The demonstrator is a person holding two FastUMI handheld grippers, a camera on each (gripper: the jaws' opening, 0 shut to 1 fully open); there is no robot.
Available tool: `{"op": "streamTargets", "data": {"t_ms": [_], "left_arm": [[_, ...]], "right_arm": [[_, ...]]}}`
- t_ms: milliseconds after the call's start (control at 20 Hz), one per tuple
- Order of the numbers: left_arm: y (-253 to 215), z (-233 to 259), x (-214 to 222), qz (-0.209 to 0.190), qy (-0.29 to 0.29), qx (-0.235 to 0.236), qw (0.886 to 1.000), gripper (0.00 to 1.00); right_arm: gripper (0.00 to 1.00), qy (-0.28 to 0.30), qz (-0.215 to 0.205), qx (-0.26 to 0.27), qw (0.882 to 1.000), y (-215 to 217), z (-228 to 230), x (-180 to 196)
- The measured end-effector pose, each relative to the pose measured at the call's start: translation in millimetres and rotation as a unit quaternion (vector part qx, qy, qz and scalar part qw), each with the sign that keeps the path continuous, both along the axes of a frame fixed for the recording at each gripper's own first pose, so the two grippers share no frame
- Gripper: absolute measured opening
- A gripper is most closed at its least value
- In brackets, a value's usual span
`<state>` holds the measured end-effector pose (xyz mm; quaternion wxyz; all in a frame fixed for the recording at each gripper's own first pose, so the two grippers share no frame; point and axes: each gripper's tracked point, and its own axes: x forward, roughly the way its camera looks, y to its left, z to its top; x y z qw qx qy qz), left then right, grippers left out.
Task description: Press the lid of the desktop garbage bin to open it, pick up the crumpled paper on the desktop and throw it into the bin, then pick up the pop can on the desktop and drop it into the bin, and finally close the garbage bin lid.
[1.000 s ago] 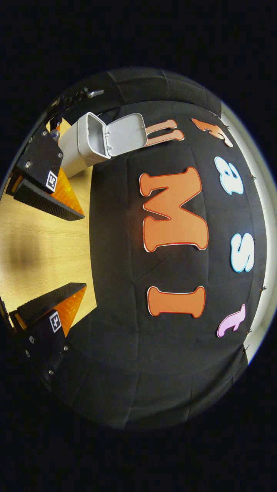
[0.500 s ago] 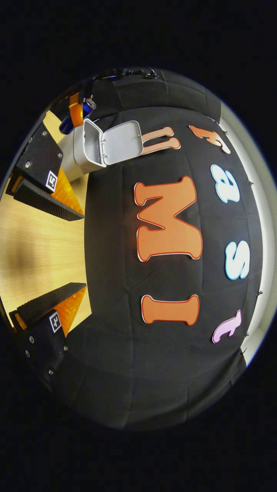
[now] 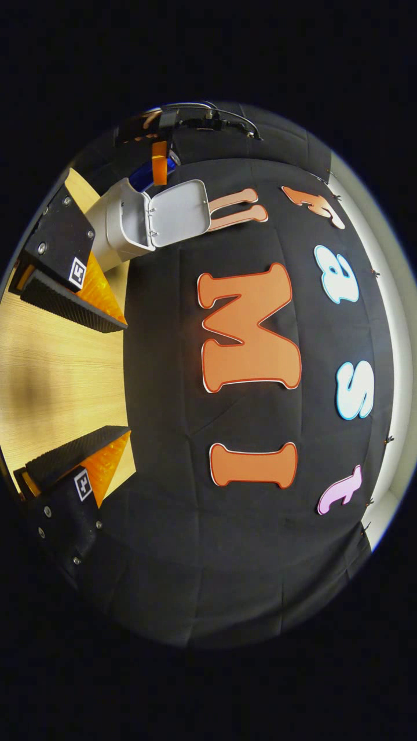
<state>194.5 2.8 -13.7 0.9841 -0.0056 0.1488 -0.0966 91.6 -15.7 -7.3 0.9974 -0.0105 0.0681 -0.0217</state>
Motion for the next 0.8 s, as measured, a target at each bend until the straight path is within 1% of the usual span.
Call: {"op": "streamTargets", "data": {"t_ms": [100,150,200,250,450,550,750,800], "left_arm": [[6,-1,22,0.007,-0.004,0.031,0.999,0.81],[10,-2,31,0.014,-0.006,0.046,0.999,0.81],[12,-6,40,0.016,-0.001,0.056,0.998,0.81],[11,-15,47,0.017,0.007,0.059,0.998,0.81],[6,-51,63,0.014,0.053,0.027,0.998,0.82],[7,-63,66,0.014,0.066,0.012,0.998,0.83],[12,-66,71,0.029,0.065,0.010,0.997,0.84],[14,-62,72,0.032,0.059,0.011,0.998,0.85]], "right_arm": [[0.96,0.003,-0.006,0.003,1.000,-4,-1,1],[1.00,0.004,-0.008,0.005,1.000,-5,-3,2],[1.00,0.006,-0.011,0.007,1.000,-6,-4,2],[0.96,0.008,-0.012,0.008,1.000,-7,-7,2],[0.96,0.012,-0.017,0.004,1.000,-8,-9,2],[0.96,0.015,-0.020,0.002,1.000,-10,-10,1],[0.97,0.021,-0.023,-0.001,1.000,-11,-12,2],[1.00,0.022,-0.023,-0.001,0.999,-10,-13,2]]}}
